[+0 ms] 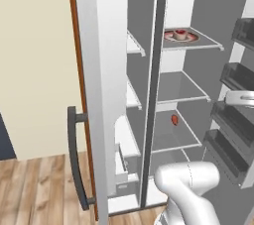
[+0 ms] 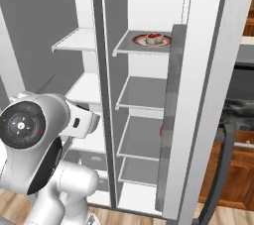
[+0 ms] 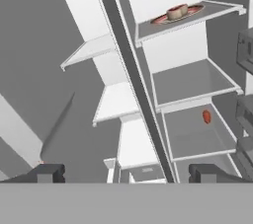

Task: Retrieve the steak from the fridge and place it on the saucepan with marinade on the stove.

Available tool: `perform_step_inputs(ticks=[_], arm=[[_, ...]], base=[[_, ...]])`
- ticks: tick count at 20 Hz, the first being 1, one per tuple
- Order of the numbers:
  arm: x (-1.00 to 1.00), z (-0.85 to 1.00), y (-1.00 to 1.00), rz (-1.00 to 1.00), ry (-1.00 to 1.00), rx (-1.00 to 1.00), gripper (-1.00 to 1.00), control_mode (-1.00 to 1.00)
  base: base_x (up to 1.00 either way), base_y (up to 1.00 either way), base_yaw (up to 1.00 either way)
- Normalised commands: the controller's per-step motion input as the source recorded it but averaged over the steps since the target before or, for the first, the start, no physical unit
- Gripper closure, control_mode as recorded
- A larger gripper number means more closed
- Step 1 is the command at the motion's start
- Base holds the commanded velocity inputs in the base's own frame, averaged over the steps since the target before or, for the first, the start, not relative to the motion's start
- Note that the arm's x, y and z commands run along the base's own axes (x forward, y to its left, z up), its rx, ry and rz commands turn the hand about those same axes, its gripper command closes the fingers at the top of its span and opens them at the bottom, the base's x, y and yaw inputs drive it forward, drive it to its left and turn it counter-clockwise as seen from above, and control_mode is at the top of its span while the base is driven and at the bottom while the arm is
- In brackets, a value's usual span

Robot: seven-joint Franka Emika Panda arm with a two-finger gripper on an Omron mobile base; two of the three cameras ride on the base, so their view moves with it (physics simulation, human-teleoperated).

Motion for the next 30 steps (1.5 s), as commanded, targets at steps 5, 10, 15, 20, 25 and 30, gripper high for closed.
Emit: perform_step_inputs(ticks=[5,10,15,20,25,30], arm=[[0.0,0.0,0.0,0.0,0.0,0.0,-1.0,1.0],[0.0,0.0,0.0,0.0,0.0,0.0,-1.0,1.0],[0.0,0.0,0.0,0.0,0.0,0.0,-1.0,1.0],[0.0,0.0,0.0,0.0,0.0,0.0,-1.0,1.0],[0.0,0.0,0.0,0.0,0.0,0.0,-1.0,1.0],[0.0,0.0,0.0,0.0,0.0,0.0,-1.0,1.0]], base=[[0.6,0.0,-0.04],[0.68,0.01,-0.04],[0.73,0.08,-0.05],[0.72,0.05,-0.06],[0.68,0.01,-0.05],[0.49,0.0,-0.01]])
